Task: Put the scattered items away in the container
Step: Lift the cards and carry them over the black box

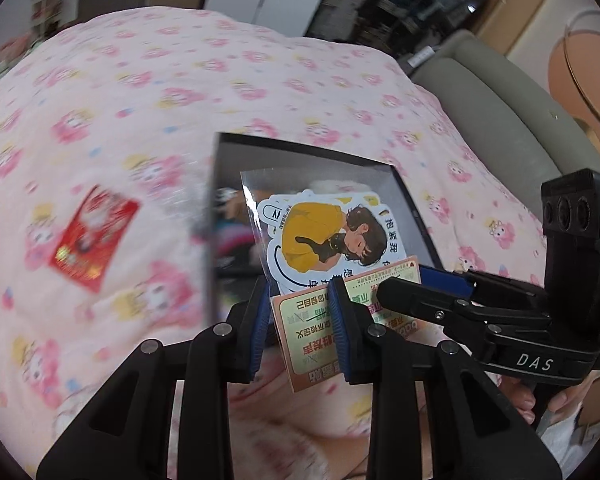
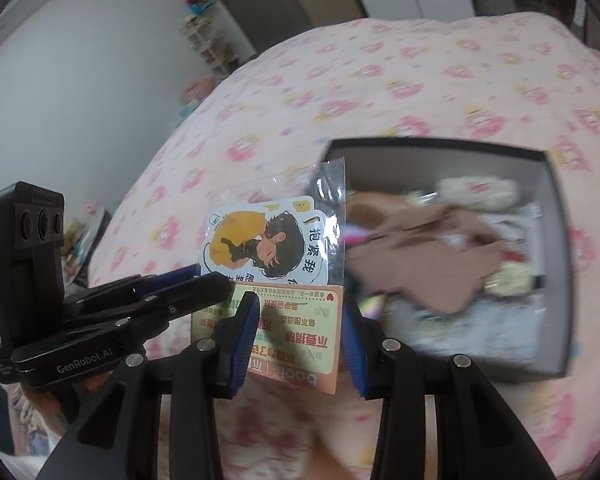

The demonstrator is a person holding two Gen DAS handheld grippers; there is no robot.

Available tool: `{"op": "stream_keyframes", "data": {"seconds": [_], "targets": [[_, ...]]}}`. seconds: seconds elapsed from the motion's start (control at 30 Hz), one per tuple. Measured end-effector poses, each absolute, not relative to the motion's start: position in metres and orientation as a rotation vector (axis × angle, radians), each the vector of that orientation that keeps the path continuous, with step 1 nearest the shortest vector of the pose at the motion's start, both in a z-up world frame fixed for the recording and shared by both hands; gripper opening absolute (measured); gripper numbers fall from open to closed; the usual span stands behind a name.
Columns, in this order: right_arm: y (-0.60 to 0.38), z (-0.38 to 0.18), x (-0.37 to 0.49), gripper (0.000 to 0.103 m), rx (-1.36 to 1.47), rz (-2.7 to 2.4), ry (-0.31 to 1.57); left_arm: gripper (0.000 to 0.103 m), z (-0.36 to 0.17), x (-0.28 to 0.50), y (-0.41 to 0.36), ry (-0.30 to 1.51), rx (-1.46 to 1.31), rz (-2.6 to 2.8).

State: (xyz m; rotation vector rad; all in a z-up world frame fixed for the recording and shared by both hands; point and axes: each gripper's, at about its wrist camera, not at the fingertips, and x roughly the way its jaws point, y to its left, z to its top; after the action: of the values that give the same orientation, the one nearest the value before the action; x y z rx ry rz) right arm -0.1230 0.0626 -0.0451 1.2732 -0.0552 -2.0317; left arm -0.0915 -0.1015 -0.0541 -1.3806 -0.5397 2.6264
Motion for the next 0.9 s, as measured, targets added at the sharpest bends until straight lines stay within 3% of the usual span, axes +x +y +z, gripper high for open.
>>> {"op": "stream_keyframes", "data": {"seconds": [0.13,0.37,0.5,0.9], "targets": [[0.080,-0.054,-0.149,0.037,1.288,-2.062,0.023,0.028,-0.067,-0.122,-0.078,-0.518,-1.411,2.617],[0.089,-0.108,-0.176,0.037,1.404,-1.977,-0.077,0.029,-0.104,-0.155,-0.067,-0.408,-1.569,2.605],[0.086,-0.133,-0.174,0.037,1.488,-1.974,-0.019,0.029,-0.127,-0.165,-0.061,-0.401,-1.668,2.564],[0.096,-0.137,-0.176,0.037,1.541,-2.168,0.102,0.035,-0.148,-0.162,-0.042,-0.325,-1.765,2.581]]}}
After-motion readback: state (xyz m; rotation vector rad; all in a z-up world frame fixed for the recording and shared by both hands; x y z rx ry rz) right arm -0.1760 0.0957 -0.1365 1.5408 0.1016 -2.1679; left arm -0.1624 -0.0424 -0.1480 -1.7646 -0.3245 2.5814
